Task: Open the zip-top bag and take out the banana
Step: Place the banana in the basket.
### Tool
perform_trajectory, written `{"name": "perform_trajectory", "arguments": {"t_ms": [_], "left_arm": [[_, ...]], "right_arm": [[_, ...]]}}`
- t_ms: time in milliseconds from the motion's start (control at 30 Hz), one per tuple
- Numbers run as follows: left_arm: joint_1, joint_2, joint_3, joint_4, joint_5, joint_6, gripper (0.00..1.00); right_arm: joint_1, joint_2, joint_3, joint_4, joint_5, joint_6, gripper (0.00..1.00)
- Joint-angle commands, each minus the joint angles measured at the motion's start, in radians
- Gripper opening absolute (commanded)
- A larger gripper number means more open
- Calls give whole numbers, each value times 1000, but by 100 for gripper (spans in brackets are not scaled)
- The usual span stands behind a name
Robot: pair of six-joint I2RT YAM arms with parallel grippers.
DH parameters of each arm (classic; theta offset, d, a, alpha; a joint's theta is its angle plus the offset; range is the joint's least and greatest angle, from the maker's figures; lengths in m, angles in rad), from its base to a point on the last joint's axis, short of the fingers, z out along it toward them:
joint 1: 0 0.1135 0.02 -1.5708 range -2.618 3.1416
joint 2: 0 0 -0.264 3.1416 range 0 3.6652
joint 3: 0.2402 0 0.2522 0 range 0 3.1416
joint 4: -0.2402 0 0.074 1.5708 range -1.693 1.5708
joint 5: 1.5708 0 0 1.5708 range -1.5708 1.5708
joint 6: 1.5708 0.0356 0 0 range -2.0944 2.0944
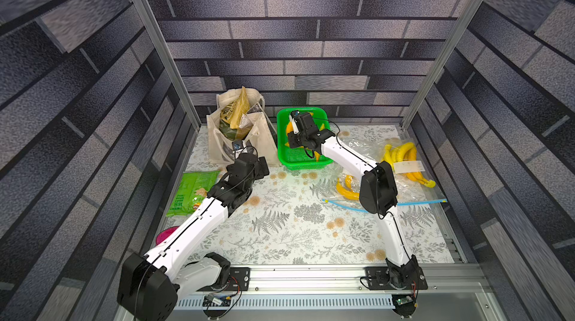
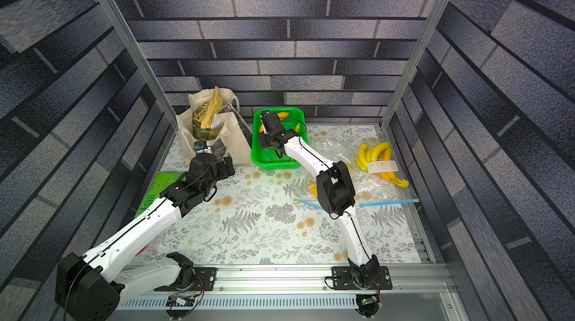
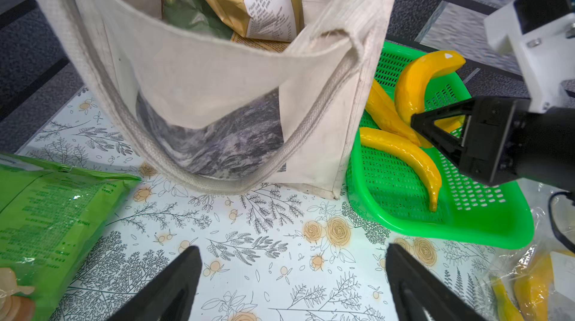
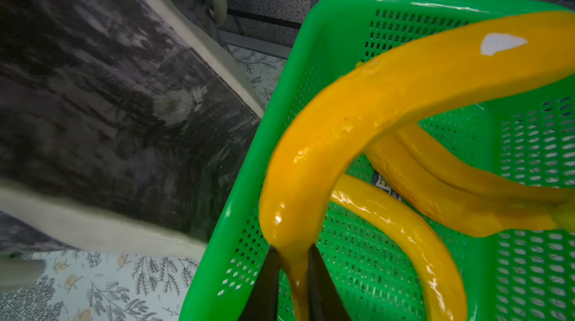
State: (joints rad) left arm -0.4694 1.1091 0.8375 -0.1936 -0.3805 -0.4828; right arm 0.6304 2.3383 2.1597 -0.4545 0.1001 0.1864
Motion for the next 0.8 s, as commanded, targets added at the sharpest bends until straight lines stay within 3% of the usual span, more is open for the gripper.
{"name": "perform_trajectory", "arguments": {"t_ms": [0, 200, 300, 433, 533, 767], "left_arm": [[5, -23, -45, 56, 33, 1, 96], [2, -14, -37, 84, 30, 3, 97], [-9, -12, -31, 77, -7, -4, 97], [-51, -34, -47, 100, -66, 8, 100], [-80, -15, -19, 91, -70, 26, 100], [-184, 102, 92, 87, -72, 61, 99]], "right_arm": [[-27, 100, 129, -112, -20, 43, 18], [-38, 250, 317, -168, -59, 94, 24], [-38, 268, 373, -211, -49, 106, 35], [-38, 183, 336, -237, -47, 102, 51], [-38, 16, 163, -181, -63, 105, 56], [-38, -496, -433, 18, -33, 154, 61]]}}
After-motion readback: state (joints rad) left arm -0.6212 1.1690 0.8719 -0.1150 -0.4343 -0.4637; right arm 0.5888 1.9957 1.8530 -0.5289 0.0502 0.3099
